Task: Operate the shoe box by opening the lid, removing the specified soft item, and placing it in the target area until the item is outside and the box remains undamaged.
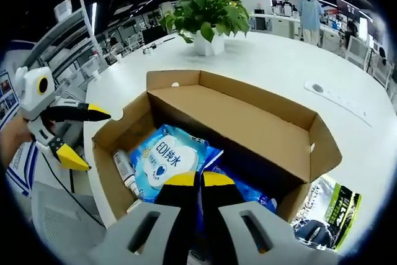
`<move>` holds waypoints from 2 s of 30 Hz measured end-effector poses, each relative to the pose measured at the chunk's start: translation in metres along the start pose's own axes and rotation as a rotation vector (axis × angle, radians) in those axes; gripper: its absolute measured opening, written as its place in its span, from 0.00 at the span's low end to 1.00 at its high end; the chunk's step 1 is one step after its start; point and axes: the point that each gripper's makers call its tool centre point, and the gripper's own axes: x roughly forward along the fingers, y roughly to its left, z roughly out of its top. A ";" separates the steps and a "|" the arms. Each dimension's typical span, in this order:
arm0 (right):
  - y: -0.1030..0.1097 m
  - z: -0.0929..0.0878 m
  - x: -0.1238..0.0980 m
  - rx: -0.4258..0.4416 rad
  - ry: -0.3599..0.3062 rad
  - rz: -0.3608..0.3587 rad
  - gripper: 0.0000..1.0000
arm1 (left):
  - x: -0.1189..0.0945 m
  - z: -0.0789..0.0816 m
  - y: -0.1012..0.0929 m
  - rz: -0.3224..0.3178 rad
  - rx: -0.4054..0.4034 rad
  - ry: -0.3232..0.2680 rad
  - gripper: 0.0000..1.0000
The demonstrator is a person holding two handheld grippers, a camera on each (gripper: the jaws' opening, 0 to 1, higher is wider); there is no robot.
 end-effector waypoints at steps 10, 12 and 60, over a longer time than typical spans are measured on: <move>-0.011 -0.007 -0.014 0.022 -0.003 -0.014 0.00 | 0.033 0.001 0.002 -0.001 -0.008 0.078 0.48; -0.013 -0.008 -0.017 0.020 -0.004 -0.018 0.00 | 0.039 0.000 0.000 -0.006 -0.008 0.089 0.48; -0.035 -0.023 -0.049 0.077 -0.016 -0.038 0.00 | 0.077 -0.009 -0.027 -0.193 -0.361 0.194 0.03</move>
